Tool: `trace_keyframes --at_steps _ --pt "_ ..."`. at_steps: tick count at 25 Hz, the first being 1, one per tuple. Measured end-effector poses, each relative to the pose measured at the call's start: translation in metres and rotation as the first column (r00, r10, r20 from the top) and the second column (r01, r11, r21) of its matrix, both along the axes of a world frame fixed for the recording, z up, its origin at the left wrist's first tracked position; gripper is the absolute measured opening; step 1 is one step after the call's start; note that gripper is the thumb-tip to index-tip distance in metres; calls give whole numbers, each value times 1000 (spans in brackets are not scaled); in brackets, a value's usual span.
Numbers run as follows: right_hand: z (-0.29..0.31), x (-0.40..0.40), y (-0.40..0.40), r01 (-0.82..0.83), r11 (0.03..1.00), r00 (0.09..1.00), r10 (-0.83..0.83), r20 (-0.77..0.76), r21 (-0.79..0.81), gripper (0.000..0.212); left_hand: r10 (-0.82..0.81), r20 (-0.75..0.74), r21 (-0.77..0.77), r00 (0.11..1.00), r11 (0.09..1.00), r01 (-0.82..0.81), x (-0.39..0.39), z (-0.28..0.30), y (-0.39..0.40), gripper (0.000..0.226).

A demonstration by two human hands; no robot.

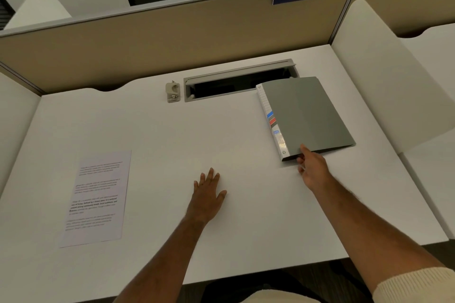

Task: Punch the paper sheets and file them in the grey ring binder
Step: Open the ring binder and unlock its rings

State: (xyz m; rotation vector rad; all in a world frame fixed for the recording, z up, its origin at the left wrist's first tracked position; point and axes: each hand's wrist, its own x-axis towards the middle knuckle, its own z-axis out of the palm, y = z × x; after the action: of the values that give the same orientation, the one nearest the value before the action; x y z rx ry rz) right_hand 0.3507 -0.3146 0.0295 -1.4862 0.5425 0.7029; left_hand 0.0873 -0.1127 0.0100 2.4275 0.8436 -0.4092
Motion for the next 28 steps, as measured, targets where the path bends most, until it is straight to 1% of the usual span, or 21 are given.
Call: trace_keyframes --at_steps 3,6,8,11,13,15,18,21,22,23,25,26,27,28 --pt "2 5 4 16 999 1000 -17 20 44 24 24 14 -13 1000 1000 -24 -1 1 -2 66" --pt "2 7 4 11 1000 997 -13 79 25 29 41 32 -34 999 999 -40 0 3 -4 65" --pt "1 7 3 -2 1000 988 2 153 -4 34 56 54 -55 997 997 -53 3 5 -6 65" --pt "7 2 3 -11 1000 952 12 304 -5 35 93 108 -108 990 991 -82 9 9 -8 63" --pt "16 -5 4 -41 999 912 43 408 -14 34 134 145 -171 980 979 -108 14 15 -11 62" --pt "27 -13 5 -90 992 858 123 499 -91 32 175 189 -238 966 963 -128 21 21 -13 61" --pt "37 -25 8 -181 963 745 266 612 -199 27 221 234 -296 947 944 -147 30 29 -16 60" --pt "42 -40 13 -245 917 656 395 643 -314 21 247 252 -337 936 929 -154 33 34 -18 61" --pt "42 -44 15 -237 893 601 445 664 -383 18 263 263 -360 928 920 -158 34 37 -18 60" --pt "42 -48 18 -211 858 523 503 688 -468 17 279 279 -382 919 910 -160 34 39 -18 60" --pt "44 -55 24 -136 770 335 628 703 -623 18 290 304 -399 907 904 -155 34 44 -17 58" --pt "46 -59 29 -108 727 259 679 687 -678 17 283 310 -394 908 907 -148 34 47 -15 57" --pt "48 -64 33 -92 691 202 718 666 -717 17 277 315 -392 908 909 -141 34 50 -14 56" --pt "50 -68 37 -85 663 163 745 646 -744 16 278 322 -395 905 908 -139 34 53 -13 56"
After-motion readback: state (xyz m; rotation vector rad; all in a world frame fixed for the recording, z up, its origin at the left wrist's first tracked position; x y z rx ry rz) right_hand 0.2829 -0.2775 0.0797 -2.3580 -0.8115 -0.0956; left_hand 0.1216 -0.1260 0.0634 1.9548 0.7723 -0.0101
